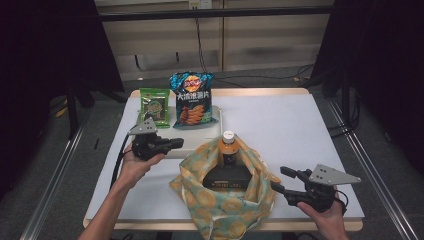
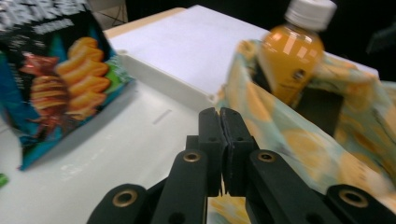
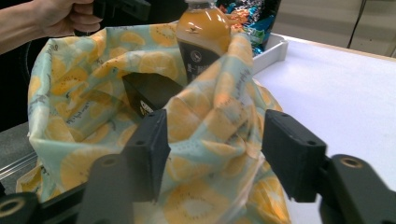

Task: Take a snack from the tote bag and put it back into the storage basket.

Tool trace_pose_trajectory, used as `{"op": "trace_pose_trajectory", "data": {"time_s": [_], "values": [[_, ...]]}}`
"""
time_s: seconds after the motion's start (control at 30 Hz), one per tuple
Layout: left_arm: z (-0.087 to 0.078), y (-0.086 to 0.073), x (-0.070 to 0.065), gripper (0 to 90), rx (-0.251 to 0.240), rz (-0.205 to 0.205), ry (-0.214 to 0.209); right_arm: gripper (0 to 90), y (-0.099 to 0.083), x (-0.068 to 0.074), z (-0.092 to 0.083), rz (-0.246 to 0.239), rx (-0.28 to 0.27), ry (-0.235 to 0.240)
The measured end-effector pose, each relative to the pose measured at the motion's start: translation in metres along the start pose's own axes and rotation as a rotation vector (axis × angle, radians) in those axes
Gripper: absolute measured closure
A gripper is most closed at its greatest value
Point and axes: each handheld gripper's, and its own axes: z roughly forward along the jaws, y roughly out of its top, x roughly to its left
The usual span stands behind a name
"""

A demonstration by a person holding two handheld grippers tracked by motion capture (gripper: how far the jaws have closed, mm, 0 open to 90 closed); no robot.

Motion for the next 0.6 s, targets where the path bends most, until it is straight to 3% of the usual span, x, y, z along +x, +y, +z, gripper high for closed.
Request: {"op": "trace_pose_trajectory", "data": {"time_s": [0.03, 0.1, 0.13, 0.2, 0.23, 0.3, 0.4, 0.43, 0.47, 0.53, 0.6], "values": [[-0.002, 0.0, -0.009, 87.6, -0.007, -0.006, 0.0, 43.1, 0.002, 0.0, 0.002, -0.002, 0.003, -0.002], [-0.003, 0.0, -0.013, 87.6, -0.008, -0.005, -0.001, 48.7, 0.006, 0.002, 0.006, -0.004, 0.01, 0.007], [-0.006, 0.002, -0.023, 87.6, -0.028, 0.01, -0.021, 48.8, 0.008, 0.003, 0.009, -0.006, 0.017, 0.013], [-0.008, 0.003, -0.029, 87.6, -0.036, 0.021, -0.032, 49.5, 0.009, 0.005, 0.011, -0.005, 0.023, 0.019], [-0.01, 0.005, -0.036, 87.5, -0.039, 0.038, -0.029, 55.2, 0.015, 0.007, 0.015, -0.015, 0.028, 0.029], [-0.011, 0.006, -0.045, 87.0, -0.051, 0.041, -0.04, 56.8, 0.016, 0.008, 0.017, -0.016, 0.029, 0.035], [-0.004, 0.004, -0.057, 85.2, -0.04, 0.042, -0.068, 59.3, 0.026, 0.009, 0.024, -0.043, 0.037, 0.043], [0.0, 0.001, -0.059, 84.0, -0.052, 0.02, -0.111, 58.9, 0.028, 0.009, 0.027, -0.046, 0.034, 0.046], [0.008, -0.003, -0.064, 81.5, -0.049, 0.01, -0.127, 57.6, 0.03, 0.008, 0.034, -0.04, 0.032, 0.046], [0.013, -0.004, -0.066, 79.7, -0.025, 0.011, -0.133, 57.2, 0.03, 0.007, 0.036, -0.039, 0.031, 0.048], [0.02, -0.006, -0.07, 71.7, 0.001, 0.016, -0.134, 54.7, 0.029, 0.006, 0.043, -0.032, 0.034, 0.054]]}}
